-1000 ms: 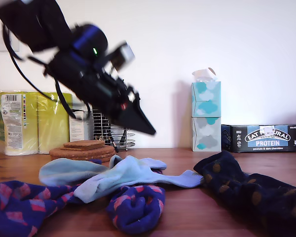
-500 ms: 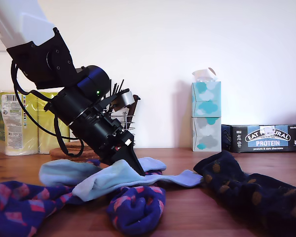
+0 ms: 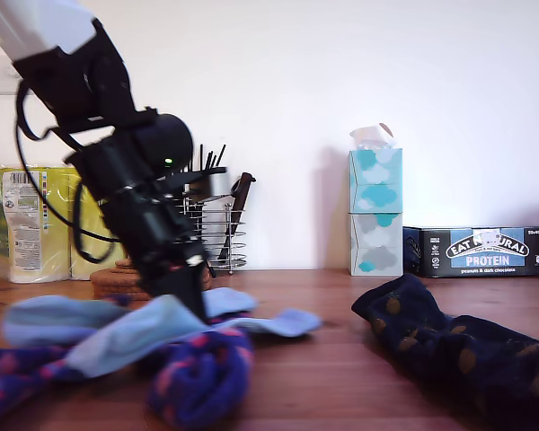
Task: Pair up the socks based on colour and pattern, by placing each sock on top of its pair
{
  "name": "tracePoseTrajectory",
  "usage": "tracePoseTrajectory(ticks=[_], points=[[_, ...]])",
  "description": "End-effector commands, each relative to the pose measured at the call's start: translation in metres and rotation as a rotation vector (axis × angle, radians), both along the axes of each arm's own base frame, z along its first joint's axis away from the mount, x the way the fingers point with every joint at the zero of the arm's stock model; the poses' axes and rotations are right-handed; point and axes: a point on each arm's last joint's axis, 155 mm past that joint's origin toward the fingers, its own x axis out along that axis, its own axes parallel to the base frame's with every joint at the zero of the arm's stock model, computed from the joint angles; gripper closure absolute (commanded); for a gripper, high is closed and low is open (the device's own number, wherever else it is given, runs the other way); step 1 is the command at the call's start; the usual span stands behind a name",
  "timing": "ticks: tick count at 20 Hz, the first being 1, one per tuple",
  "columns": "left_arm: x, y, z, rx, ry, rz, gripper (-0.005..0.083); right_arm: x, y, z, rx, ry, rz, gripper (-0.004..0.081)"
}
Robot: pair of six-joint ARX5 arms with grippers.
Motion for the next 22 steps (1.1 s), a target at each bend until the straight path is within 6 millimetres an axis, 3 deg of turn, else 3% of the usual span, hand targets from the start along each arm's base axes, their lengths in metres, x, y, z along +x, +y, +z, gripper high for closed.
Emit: tracePoseTrajectory(ticks=[1,4,7,14,19,22], points=[[-0.039,0.059,-0.058,0.199,0.183,0.053,0.0795,0.000,0.001,0.001,-0.011,-0.014,0.010,0.0784],[-0.038,0.096,-0.050,0.297,0.190,0.109,0.0795,0.000,0.001,0.001,-0.028,-0.023,0.018,0.0784],[-0.024,0.104,-0.027,0.275,0.129,0.148,0.0795,0.000,0.001,0.001,-0.047,-0.035,0.028,0.0784],[-0.012,0.062,0.065,0.020,-0.030,0.200,0.0795,-0.002,0.006,-0.001,-0.044,-0.024,0.056,0.0784],[-0.030,0.051,0.112,-0.111,-0.045,0.227,0.0795,0.002,0.018,-0.011,-0.068,-0.017,0.102,0.0784],[-0.042,0.052,0.134,-0.170,-0.109,0.231,0.0795,-0.009,0.038,-0.018,-0.051,0.022,0.220,0.0784]])
